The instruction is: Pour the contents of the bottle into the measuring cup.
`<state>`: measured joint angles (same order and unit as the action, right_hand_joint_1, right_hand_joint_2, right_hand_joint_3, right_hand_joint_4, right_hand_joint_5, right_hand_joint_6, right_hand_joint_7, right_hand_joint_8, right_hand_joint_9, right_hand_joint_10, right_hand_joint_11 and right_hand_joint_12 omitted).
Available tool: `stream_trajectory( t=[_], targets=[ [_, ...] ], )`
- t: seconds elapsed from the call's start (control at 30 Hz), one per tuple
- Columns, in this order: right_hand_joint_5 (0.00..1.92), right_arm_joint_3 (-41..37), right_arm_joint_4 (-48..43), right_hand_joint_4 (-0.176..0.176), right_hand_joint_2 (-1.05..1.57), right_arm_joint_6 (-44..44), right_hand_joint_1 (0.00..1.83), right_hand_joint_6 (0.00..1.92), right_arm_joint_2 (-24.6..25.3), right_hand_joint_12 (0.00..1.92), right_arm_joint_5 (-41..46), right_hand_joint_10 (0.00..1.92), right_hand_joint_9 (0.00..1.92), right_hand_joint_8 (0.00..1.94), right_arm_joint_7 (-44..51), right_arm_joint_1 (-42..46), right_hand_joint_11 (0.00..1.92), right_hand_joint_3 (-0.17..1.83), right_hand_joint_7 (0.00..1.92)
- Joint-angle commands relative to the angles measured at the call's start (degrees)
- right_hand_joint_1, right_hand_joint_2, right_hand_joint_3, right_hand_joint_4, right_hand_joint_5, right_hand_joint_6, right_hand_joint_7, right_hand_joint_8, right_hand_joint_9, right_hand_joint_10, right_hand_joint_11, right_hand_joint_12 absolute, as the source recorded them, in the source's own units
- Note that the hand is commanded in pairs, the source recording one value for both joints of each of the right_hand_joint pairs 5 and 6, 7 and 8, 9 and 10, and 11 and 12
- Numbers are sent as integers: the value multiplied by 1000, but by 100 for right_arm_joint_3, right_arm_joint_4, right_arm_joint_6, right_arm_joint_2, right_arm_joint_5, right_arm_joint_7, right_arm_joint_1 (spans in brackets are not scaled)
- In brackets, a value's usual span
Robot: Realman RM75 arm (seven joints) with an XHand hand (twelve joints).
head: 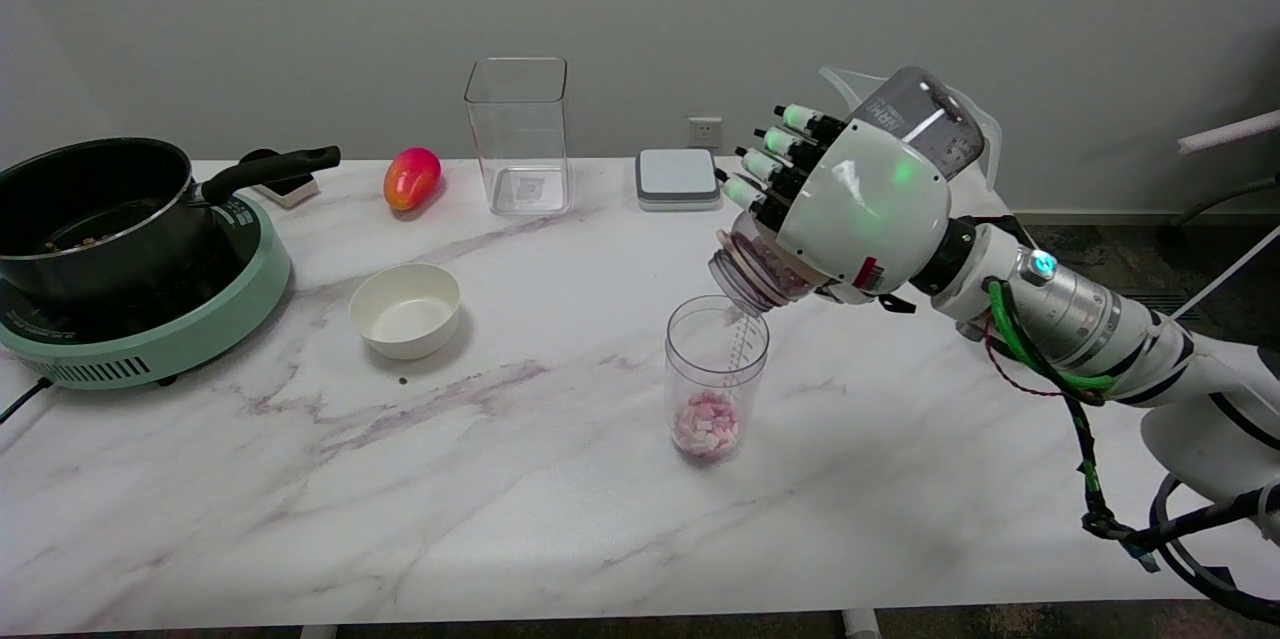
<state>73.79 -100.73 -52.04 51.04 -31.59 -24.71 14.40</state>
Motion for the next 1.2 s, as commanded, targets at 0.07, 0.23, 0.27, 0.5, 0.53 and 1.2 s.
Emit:
stream_trajectory(
  t=[0.07, 0.23, 0.27, 0.5, 0.53, 1.2],
  targets=[
    [1920, -14, 31, 0, 1571, 15, 1191, 1920, 7, 1377, -16, 1580, 1580, 1846, 134, 9, 1377, 254, 1846],
    [1920, 31, 77, 0, 1571, 30, 1189, 1920, 7, 1375, 46, 1579, 1579, 1845, 127, -15, 1375, 254, 1845],
    [1920, 22, 77, 0, 1571, 30, 1188, 1920, 7, 1375, 45, 1578, 1578, 1845, 127, -15, 1375, 255, 1845],
    [1920, -17, 101, 0, 1568, 30, 1185, 1920, 7, 1373, -52, 1577, 1577, 1843, 191, -15, 1373, 258, 1843],
    [1920, -16, 101, 0, 1567, 30, 1185, 1920, 7, 1373, -76, 1577, 1577, 1843, 191, -15, 1373, 258, 1843],
    [1920, 353, 477, 0, 1541, 174, 1204, 1920, 103, 1368, 1524, 1567, 1567, 1830, 37, -95, 1368, 263, 1830]
  ],
)
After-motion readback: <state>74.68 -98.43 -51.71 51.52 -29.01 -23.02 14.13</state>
